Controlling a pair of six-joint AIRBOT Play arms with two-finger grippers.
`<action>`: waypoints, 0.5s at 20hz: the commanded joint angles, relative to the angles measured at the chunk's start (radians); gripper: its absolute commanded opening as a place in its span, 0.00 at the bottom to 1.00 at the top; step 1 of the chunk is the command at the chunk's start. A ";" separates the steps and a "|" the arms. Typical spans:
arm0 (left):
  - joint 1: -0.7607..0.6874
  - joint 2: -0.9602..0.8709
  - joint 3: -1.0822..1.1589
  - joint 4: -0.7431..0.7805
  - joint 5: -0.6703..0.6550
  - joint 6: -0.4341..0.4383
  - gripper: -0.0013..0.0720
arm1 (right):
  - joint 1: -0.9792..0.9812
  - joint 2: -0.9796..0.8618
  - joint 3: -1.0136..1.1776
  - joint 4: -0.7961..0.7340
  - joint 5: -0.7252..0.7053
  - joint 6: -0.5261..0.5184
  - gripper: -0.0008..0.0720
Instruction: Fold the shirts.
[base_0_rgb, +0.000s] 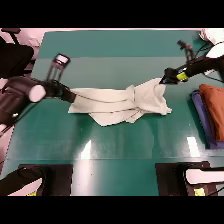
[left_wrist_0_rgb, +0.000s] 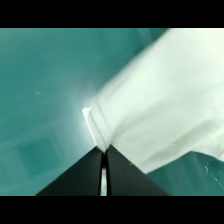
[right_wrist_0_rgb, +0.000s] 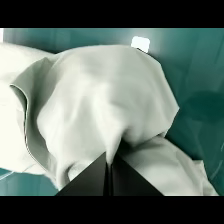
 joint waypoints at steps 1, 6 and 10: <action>-0.001 -0.148 -0.035 -0.068 0.105 -0.011 0.05 | 0.001 -0.154 0.000 0.001 -0.006 -0.003 0.03; -0.001 -0.200 -0.035 -0.066 0.093 -0.005 0.05 | -0.002 -0.191 0.001 0.000 0.002 -0.003 0.33; -0.001 -0.200 -0.036 -0.066 0.090 0.008 0.05 | -0.030 -0.124 0.001 -0.002 -0.037 -0.002 0.87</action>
